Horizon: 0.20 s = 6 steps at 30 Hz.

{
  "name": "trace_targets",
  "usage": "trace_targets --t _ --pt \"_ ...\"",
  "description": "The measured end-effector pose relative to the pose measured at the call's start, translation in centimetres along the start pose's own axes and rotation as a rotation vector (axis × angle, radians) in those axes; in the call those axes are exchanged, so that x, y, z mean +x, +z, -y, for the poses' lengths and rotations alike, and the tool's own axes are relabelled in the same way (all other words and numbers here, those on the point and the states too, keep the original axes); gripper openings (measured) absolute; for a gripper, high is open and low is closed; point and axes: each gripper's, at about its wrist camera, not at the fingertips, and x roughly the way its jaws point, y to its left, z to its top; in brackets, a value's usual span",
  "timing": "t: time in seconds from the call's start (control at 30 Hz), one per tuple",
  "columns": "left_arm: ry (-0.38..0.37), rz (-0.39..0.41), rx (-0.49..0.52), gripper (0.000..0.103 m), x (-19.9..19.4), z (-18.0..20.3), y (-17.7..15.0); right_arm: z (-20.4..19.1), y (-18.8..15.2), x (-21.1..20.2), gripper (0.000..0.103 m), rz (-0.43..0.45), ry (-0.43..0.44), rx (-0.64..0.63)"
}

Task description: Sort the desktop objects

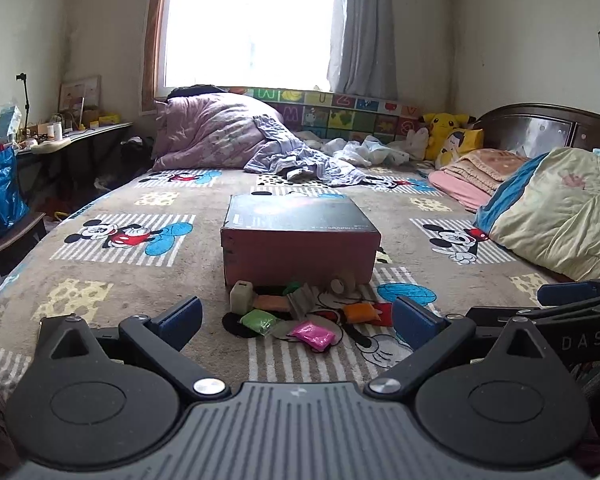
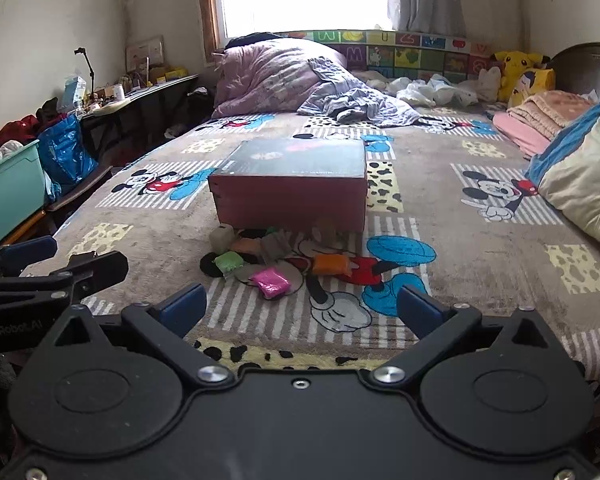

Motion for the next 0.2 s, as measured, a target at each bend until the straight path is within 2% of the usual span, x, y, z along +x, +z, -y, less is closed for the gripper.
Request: trace_targets --t 0.2 --pt "-0.011 -0.007 0.005 0.102 -0.13 0.03 -0.17 -0.05 -0.21 -0.35 0.102 0.001 0.001 -0.002"
